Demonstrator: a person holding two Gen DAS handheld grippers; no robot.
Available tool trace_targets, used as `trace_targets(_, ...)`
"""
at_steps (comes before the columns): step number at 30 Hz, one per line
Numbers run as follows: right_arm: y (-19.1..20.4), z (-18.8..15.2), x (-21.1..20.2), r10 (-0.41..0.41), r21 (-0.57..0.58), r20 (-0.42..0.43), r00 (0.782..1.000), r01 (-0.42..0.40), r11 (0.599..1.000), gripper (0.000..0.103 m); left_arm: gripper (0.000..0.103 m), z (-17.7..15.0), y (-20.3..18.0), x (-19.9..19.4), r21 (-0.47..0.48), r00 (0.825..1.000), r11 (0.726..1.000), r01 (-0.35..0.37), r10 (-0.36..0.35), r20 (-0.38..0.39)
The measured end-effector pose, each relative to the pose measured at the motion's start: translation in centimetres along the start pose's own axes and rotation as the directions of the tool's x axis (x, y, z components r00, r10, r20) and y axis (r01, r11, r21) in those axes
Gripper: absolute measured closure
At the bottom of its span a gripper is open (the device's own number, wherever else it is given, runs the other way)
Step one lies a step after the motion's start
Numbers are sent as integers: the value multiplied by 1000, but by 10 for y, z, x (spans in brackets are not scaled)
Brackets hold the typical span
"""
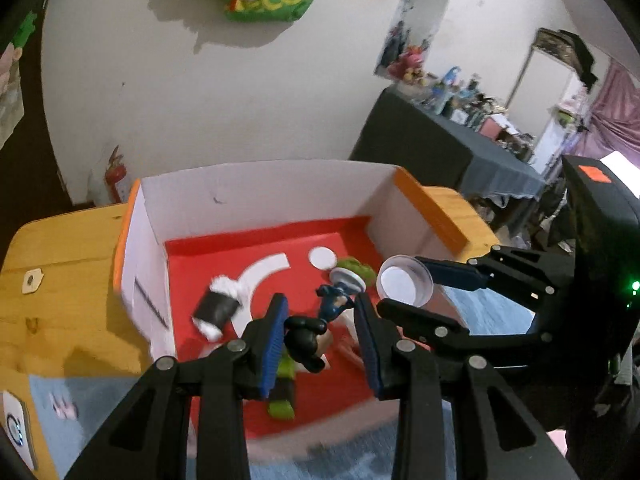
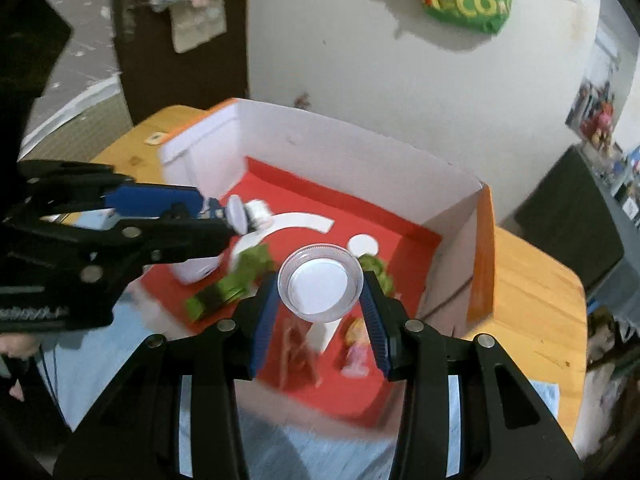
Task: Organize objects
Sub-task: 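Carry the white container with right tool while left tool carries the figurine into the box, then lower and open right tool to drop the white container while left tool releases the figurine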
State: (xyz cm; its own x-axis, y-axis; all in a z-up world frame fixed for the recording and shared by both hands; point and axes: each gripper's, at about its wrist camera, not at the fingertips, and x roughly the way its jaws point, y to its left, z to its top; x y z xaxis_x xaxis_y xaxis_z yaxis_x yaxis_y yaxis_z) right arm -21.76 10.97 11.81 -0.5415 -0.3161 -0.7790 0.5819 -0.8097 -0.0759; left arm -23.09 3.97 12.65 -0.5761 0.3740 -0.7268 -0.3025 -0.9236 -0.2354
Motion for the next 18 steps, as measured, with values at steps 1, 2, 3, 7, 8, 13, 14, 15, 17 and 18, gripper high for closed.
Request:
trace_targets(1, -6, 8, 9, 0, 17, -16, 1000, 1, 1000, 64, 67, 8, 4, 9, -6, 1000, 1000, -9, 9, -18)
trace_targets(2, -9, 13, 14, -7, 26, -20, 1000, 7, 1000, 64, 67, 13, 6, 15, -8, 999, 1000, -20, 19, -28)
trace_targets(3, -14, 19, 21, -14, 37, -34, 999, 15, 999, 64, 67, 19, 9, 23, -12, 999, 999, -36, 36, -41)
trace_targets(7, -27, 38, 47, -17, 75, -95, 995, 24, 997, 64, 67, 38, 23, 50, -53, 995, 997, -64, 59, -81)
trace_targets(8, -30, 42, 55, -28, 81, -113, 993, 38, 996, 64, 67, 42, 26, 58, -66, 993, 995, -78, 71, -93)
trace_targets(13, -40, 49, 84, -36, 111, -187, 982, 57, 992, 64, 67, 47, 36, 86, -112, 987, 990, -84, 68, -144)
trace_targets(14, -40, 49, 89, -40, 112, -198, 979, 63, 992, 64, 67, 47, 37, 90, -112, 986, 990, -86, 69, -150)
trace_targets(15, -41, 49, 94, -43, 116, -215, 976, 69, 991, 64, 67, 48, 37, 94, -114, 985, 989, -90, 72, -154)
trace_targets(17, -43, 48, 103, -33, 133, -241, 970, 66, 989, 64, 67, 47, 40, 102, -131, 983, 987, -91, 68, -170)
trace_targets(18, -43, 47, 106, -35, 139, -248, 968, 71, 988, 64, 67, 46, 41, 106, -146, 982, 986, -84, 57, -178)
